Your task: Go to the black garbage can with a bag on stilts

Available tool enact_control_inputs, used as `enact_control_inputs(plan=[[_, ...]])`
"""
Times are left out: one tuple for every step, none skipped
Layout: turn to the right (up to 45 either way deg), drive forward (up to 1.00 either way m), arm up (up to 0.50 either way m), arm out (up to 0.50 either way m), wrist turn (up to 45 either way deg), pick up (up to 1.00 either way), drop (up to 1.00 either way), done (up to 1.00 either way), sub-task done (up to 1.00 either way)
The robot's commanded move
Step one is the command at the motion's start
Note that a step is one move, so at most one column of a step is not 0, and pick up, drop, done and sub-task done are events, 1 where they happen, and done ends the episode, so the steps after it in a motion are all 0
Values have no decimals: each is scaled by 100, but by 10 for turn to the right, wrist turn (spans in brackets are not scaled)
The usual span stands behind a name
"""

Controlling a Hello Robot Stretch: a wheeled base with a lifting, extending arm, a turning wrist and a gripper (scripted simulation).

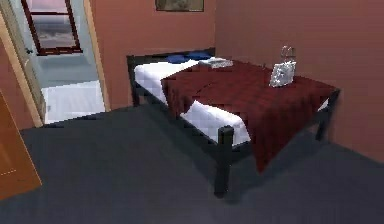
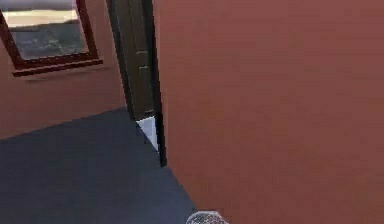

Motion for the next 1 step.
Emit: enact_control_inputs(plan=[[0,10,0,0,0,0,0,0,0]])
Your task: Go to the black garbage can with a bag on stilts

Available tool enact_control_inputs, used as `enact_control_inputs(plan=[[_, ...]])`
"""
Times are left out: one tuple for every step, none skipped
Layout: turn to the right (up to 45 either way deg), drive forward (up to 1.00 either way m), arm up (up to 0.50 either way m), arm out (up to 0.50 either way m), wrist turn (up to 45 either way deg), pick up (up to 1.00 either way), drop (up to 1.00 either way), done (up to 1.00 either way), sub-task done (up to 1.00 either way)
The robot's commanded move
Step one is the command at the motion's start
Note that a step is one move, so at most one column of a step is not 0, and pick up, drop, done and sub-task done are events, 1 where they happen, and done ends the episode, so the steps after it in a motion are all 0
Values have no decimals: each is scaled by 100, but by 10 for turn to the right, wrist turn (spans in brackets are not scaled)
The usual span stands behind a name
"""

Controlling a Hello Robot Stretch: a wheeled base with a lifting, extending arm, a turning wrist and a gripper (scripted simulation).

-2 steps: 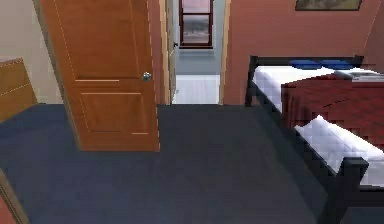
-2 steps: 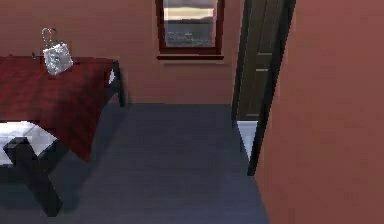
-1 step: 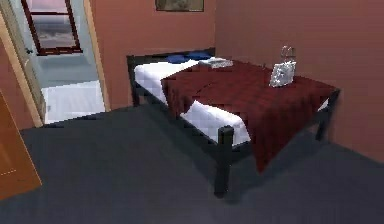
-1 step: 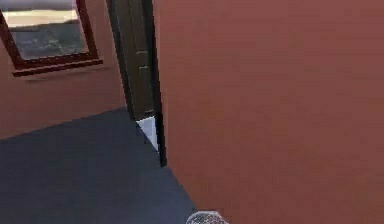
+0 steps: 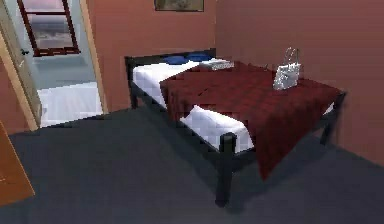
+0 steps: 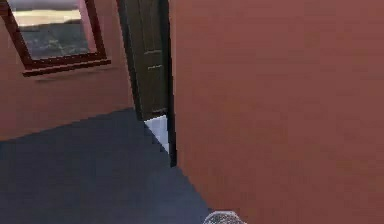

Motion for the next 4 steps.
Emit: enact_control_inputs(plan=[[450,0,0,0,0,0,0,0,0],[90,0,0,0,0,0,0,0,0],[0,45,0,0,0,0,0,0,0],[30,0,0,0,0,0,0,0,0]])
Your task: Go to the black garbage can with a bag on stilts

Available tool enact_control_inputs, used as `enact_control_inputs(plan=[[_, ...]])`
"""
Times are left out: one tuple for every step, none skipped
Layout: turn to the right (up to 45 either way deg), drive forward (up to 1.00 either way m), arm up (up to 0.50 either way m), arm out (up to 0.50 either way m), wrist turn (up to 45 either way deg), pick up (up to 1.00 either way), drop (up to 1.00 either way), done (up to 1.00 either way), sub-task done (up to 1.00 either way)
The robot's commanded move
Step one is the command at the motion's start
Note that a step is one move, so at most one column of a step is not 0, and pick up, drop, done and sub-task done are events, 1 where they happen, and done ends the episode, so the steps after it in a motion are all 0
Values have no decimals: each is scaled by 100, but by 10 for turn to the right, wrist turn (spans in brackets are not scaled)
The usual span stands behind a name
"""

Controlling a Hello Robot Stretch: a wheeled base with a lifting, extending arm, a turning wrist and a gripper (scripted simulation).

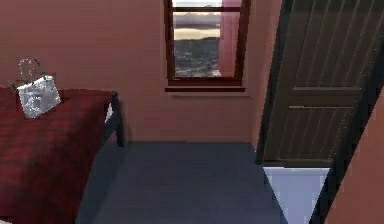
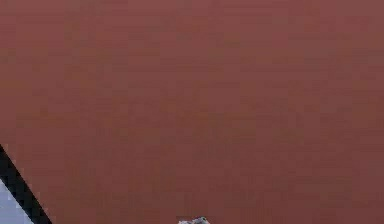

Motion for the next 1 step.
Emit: enact_control_inputs(plan=[[0,20,0,0,0,0,0,0,0]])
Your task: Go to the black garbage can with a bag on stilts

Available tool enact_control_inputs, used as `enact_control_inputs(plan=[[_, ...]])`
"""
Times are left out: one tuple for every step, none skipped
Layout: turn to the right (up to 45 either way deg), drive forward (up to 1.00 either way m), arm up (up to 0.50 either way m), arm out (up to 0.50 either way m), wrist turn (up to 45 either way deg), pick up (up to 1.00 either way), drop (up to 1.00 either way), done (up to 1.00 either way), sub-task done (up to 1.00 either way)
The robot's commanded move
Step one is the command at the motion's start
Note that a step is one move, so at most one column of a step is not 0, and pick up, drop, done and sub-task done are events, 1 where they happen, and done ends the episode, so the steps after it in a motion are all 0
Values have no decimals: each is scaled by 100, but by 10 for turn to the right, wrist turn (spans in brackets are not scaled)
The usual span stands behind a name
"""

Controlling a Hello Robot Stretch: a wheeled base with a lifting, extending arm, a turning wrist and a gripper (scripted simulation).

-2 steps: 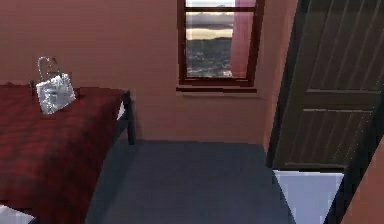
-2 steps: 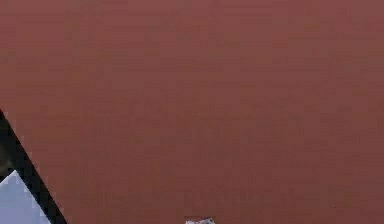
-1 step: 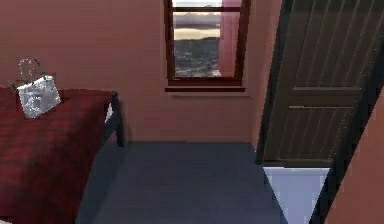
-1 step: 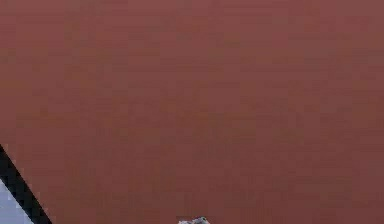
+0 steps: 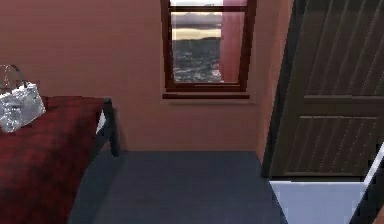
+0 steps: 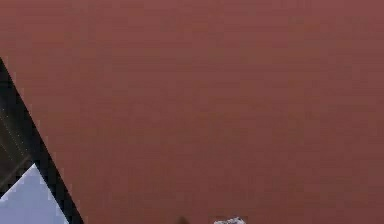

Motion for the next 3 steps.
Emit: enact_control_inputs(plan=[[30,0,0,0,0,0,0,0,0],[0,90,0,0,0,0,0,0,0],[450,0,0,0,0,0,0,0,0]])
